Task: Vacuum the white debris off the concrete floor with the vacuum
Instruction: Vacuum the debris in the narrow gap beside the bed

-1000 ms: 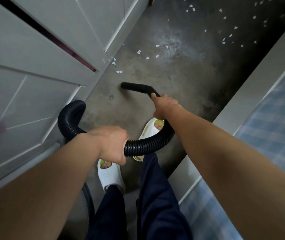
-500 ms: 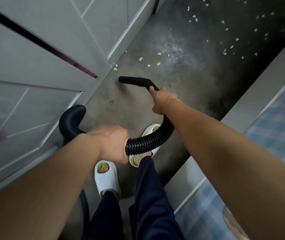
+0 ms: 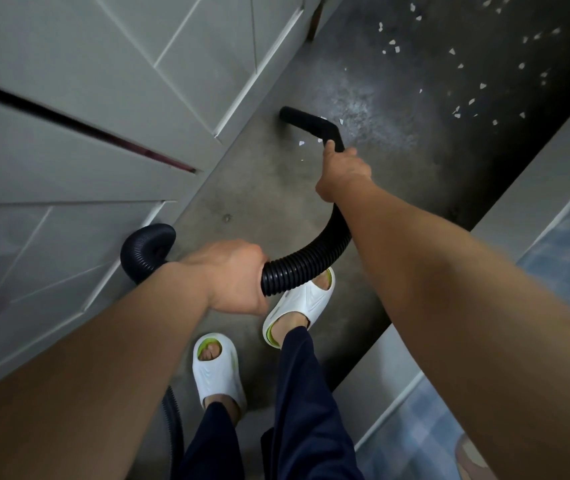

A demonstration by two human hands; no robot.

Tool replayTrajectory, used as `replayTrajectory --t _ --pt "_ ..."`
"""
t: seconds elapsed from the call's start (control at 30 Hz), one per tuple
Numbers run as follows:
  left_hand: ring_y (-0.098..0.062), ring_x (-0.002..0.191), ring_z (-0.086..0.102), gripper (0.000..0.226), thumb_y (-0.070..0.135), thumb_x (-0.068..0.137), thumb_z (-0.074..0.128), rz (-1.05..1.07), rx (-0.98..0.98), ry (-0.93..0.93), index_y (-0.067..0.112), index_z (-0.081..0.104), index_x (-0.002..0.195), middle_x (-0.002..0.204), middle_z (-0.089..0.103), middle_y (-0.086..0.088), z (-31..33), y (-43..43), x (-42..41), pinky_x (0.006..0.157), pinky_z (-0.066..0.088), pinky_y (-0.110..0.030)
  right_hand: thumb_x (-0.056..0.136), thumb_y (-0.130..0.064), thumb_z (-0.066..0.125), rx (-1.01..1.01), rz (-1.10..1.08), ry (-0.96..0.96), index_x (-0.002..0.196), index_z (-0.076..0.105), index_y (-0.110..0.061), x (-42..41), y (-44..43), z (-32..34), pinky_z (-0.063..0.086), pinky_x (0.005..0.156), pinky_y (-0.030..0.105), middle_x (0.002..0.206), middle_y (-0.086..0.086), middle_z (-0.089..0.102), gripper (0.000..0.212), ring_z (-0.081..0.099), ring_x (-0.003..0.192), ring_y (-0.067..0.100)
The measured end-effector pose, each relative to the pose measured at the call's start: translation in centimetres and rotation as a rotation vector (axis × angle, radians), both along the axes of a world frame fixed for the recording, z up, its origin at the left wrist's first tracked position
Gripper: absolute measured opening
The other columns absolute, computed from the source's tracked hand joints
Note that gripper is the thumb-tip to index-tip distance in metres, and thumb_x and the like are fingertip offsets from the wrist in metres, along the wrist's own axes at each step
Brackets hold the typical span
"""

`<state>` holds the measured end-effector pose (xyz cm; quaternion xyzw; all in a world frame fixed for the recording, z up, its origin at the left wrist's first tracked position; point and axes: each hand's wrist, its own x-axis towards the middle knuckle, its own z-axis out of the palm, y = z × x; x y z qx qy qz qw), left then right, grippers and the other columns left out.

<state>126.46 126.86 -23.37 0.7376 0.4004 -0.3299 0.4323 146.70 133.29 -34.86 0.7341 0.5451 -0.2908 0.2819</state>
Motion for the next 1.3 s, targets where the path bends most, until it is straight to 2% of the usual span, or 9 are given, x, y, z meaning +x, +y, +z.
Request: replayTrajectory --t 0.23,0.43,0.63,0.93,1.03,1.13,1.23,1.3 --pt "-0.011 0.051 0.054 0.020 0.035 0.059 0.067 -0.063 -0.103 -0.011 0.023 0.052 0.066 0.061 0.056 0.004 -0.3 -0.3 1.4 0.044 0.034 -0.021 0.090 -0.017 0.053 -0.080 0.067 0.092 0.156 0.005 -0.020 1.5 -2.7 0.0 0.041 0.070 0.036 0.129 0.019 0.042 0.081 0.057 0.103 0.034" --pt "-0.009 0.054 0.050 0.021 0.038 0.057 0.062 -0.120 -0.053 -0.024 0.026 0.050 0.067 0.064 0.053 0.006 -0.3 0.3 3.5 0.045 0.032 -0.022 0.090 -0.021 0.053 -0.116 -0.185 0.004 0.156 0.003 -0.020 6.5 -4.9 0.7 0.041 0.073 0.036 0.136 0.019 0.038 0.082 0.054 0.112 0.034" --pt "-0.009 0.051 0.048 0.019 0.032 0.059 0.063 -0.079 -0.022 -0.059 0.025 0.047 0.065 0.061 0.051 0.007 -0.8 2.1 6.3 0.043 0.030 -0.022 0.093 -0.021 0.051 -0.087 -0.266 -0.034 0.157 0.001 -0.018 9.6 -2.4 0.8 0.039 0.074 0.035 0.138 0.021 0.036 0.081 0.053 0.112 0.034" --pt "-0.005 0.053 0.051 0.020 0.034 0.060 0.067 -0.063 -0.090 0.012 0.026 0.052 0.070 0.064 0.056 0.006 0.1 3.1 7.3 0.045 0.033 -0.021 0.093 -0.018 0.050 -0.101 -0.070 0.059 0.157 0.003 -0.020 9.0 -0.4 0.9 0.041 0.068 0.036 0.132 0.020 0.040 0.079 0.056 0.105 0.034" --pt "-0.006 0.054 0.050 0.020 0.032 0.062 0.067 -0.060 -0.094 -0.004 0.026 0.049 0.069 0.064 0.054 0.006 0.7 3.2 8.3 0.046 0.033 -0.022 0.093 -0.021 0.051 -0.133 -0.160 0.040 0.157 0.003 -0.019 10.8 -1.0 1.6 0.040 0.073 0.035 0.137 0.021 0.037 0.080 0.053 0.112 0.035" --pt "-0.012 0.057 0.053 0.018 0.033 0.062 0.063 -0.060 -0.072 -0.048 0.026 0.048 0.068 0.064 0.054 0.006 1.6 3.8 10.6 0.049 0.040 -0.024 0.093 -0.021 0.051 -0.125 -0.266 0.001 0.157 0.000 -0.019 14.0 -1.1 3.5 0.041 0.077 0.036 0.138 0.021 0.036 0.081 0.052 0.114 0.036" --pt "-0.011 0.056 0.052 0.027 0.050 0.050 0.054 -0.034 -0.039 -0.096 0.029 0.046 0.065 0.062 0.053 0.008 2.4 4.9 13.4 0.052 0.040 -0.025 0.093 -0.020 0.052 -0.071 -0.393 -0.005 0.157 0.000 -0.021 17.6 -0.2 5.5 0.042 0.079 0.038 0.138 0.021 0.035 0.083 0.051 0.113 0.037" --pt "-0.006 0.054 0.050 0.032 0.053 0.044 0.057 0.023 -0.041 -0.123 0.030 0.047 0.064 0.059 0.052 0.010 3.1 6.3 15.6 0.049 0.035 -0.024 0.093 -0.020 0.053 -0.004 -0.573 0.011 0.156 -0.006 -0.019 20.5 0.8 7.0 0.044 0.090 0.042 0.142 0.022 0.032 0.087 0.048 0.119 0.038"
